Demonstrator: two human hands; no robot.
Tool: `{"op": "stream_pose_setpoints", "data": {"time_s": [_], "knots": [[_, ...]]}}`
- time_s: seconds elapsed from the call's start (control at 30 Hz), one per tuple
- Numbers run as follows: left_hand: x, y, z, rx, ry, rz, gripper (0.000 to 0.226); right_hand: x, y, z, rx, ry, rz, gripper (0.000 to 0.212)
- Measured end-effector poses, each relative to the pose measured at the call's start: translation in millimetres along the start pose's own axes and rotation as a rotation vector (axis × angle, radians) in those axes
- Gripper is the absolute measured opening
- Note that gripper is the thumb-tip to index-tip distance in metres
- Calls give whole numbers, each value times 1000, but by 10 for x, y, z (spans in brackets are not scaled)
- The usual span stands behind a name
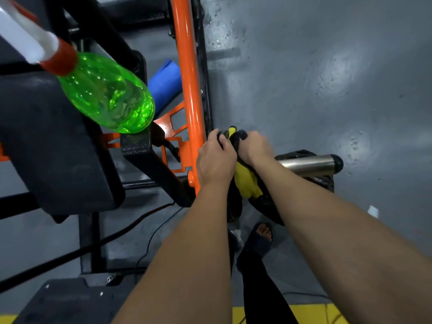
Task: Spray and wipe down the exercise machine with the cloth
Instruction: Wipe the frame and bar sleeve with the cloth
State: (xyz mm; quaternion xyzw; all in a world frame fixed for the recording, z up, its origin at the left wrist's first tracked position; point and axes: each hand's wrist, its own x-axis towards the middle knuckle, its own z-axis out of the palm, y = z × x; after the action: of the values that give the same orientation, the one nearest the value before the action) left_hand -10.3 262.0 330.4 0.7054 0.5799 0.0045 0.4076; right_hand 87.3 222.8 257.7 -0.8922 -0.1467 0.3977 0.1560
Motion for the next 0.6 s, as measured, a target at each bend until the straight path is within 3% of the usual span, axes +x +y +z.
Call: {"op": "stream_pose_setpoints", "data": {"time_s": [0.1,0.2,0.4,0.5,0.6], "knots": [[18,-30,-18,-6,-7,16,41,-375,139,-4,-95,74,-184,25],[0,-23,-30,-10,-21,12,42,-535,303,-79,-229,53,-324,24],[-24,-37,-7,-33,-8,0,43,51,-34,-74,-113,-47,0,51],[-10,-65,-24,-40,6,-6,44,-48,-50,-20,-112,33,-55,45],[-79,-118,-26,-63,-10,49,44,-414,214,-17,-85,139,-251,27]]}}
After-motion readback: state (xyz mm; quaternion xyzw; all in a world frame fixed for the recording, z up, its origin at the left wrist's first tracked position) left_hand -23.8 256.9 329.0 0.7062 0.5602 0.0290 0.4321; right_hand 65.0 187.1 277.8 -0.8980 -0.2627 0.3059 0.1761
